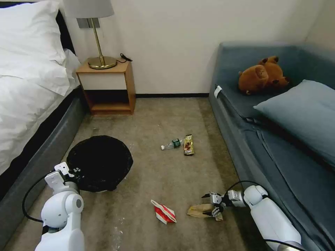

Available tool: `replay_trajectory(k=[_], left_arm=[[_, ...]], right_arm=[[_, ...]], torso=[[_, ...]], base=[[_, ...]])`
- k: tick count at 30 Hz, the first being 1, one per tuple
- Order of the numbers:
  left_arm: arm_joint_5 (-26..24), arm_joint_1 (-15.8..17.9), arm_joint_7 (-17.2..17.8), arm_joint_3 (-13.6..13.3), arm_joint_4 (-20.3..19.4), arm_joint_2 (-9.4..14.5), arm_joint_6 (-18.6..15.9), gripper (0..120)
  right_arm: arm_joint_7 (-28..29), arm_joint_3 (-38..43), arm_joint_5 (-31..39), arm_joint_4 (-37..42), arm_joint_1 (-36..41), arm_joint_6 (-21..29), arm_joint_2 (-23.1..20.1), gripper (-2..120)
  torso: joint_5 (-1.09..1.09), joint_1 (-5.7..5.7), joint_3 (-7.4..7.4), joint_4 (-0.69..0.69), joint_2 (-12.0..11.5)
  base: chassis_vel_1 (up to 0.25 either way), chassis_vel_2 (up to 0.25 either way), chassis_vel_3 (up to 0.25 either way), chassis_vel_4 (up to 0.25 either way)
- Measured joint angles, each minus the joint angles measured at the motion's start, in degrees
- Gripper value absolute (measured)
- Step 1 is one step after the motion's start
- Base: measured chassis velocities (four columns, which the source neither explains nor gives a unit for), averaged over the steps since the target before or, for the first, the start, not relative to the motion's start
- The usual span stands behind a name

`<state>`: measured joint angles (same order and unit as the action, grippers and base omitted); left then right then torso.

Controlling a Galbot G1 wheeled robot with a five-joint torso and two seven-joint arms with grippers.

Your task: Pick up the trash bin, then pick up the garbage on the floor and place it into the trash bin.

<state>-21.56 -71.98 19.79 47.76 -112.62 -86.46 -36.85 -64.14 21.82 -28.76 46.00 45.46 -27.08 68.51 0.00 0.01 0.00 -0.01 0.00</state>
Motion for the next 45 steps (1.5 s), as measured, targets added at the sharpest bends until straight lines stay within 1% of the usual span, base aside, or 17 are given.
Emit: replay_trajectory(k=[1,2,4,5,6,8,12,13,15,16,18,28,34,39,42,44,45], left_arm=[[0.00,0.00,0.00,0.00,0.00,0.00,0.00,3],[0.00,0.14,0.00,-0.10,0.09,0.00,0.00,3],[0.00,0.23,0.00,-0.14,0.14,0.00,0.00,3],[0.01,0.35,0.00,-0.26,0.19,-0.01,0.00,3],[0.02,0.44,0.00,-0.31,0.23,-0.01,0.00,3],[0.04,0.50,0.00,-0.34,0.27,-0.01,0.00,3],[0.16,0.64,-0.01,-0.39,0.38,0.02,0.00,3],[0.16,0.64,-0.01,-0.39,0.38,0.02,0.00,3],[0.22,0.68,-0.02,-0.41,0.42,0.05,0.00,3],[0.22,0.68,-0.02,-0.41,0.42,0.05,0.00,3],[0.26,0.76,-0.02,-0.48,0.51,0.11,0.00,3],[0.38,1.15,0.06,-0.77,0.53,0.09,0.00,3],[0.43,1.15,0.28,-1.15,0.49,-0.06,-0.03,3],[0.44,1.16,0.26,-1.42,0.80,-0.23,0.01,3],[0.44,1.21,0.26,-1.50,1.11,-0.27,0.06,3],[0.54,1.54,0.26,-1.80,1.79,-0.46,0.21,3],[0.54,1.54,0.26,-1.80,1.79,-0.46,0.21,3]], right_arm=[[0.00,0.00,0.00,0.00,0.00,0.00,0.00,68],[0.15,0.25,0.15,0.13,0.07,0.07,-0.06,61],[0.27,0.36,0.30,0.24,0.18,0.11,-0.15,60],[0.46,0.56,0.48,0.40,0.36,0.15,-0.27,50],[0.64,0.73,0.53,0.48,0.48,0.17,-0.33,45],[0.84,0.89,0.57,0.54,0.60,0.18,-0.35,42],[1.46,1.32,0.77,0.58,0.89,0.29,-0.52,25],[1.46,1.32,0.77,0.58,0.89,0.29,-0.52,25],[1.66,1.78,1.53,0.47,0.88,0.78,-0.43,14],[1.66,1.78,1.53,0.47,0.88,0.78,-0.43,14],[1.87,2.07,2.04,0.33,0.76,0.98,-0.33,1],[2.00,1.78,2.41,0.52,0.49,1.11,-0.62,0],[1.90,0.30,4.46,3.36,1.01,1.54,-2.13,0],[3.96,-1.47,12.01,8.61,-0.66,3.02,-3.20,0],[4.97,-1.56,14.01,9.49,-1.34,3.20,-2.96,0],[9.40,-3.01,21.30,12.12,-3.10,3.69,-1.97,0],[9.40,-3.01,21.30,12.12,-3.10,3.69,-1.97,0]], torso=[[0.00,0.00,0.00,0.00,0.00],[0.00,0.00,0.00,0.01,0.00],[0.01,0.00,0.00,0.01,0.00],[0.01,0.00,0.00,0.01,0.00],[0.01,0.00,0.00,0.02,0.00],[0.01,-0.01,0.00,0.02,0.00],[0.02,0.00,0.00,0.03,0.00],[0.02,0.00,0.00,0.03,0.00],[0.01,-0.01,0.00,0.03,0.00],[0.01,-0.01,0.00,0.03,0.00],[0.01,-0.01,0.00,0.02,0.00],[0.02,0.00,0.00,0.00,0.00],[0.03,-0.01,0.00,0.00,0.00],[-0.04,-0.01,0.00,-0.02,0.00],[-0.05,0.00,0.00,-0.03,0.00],[-0.03,-0.01,0.00,0.00,0.00],[-0.03,-0.01,0.00,0.00,0.00]], base=[[0.000,0.000,0.000,0.000],[0.000,0.000,0.000,0.000],[0.000,0.000,0.000,0.000],[0.000,0.000,0.000,0.000],[0.000,0.000,0.000,0.000],[0.000,0.000,0.000,0.000],[0.000,0.000,0.000,0.000],[0.000,0.000,0.000,0.000],[0.000,0.000,0.000,0.000],[0.000,0.000,0.000,0.000],[0.000,0.000,0.000,0.000],[0.000,0.000,0.000,0.000],[0.000,0.000,0.000,0.000],[0.000,0.000,0.000,0.000],[0.000,0.000,0.000,0.000],[0.000,0.000,0.000,0.000],[0.000,0.000,0.000,0.000]])
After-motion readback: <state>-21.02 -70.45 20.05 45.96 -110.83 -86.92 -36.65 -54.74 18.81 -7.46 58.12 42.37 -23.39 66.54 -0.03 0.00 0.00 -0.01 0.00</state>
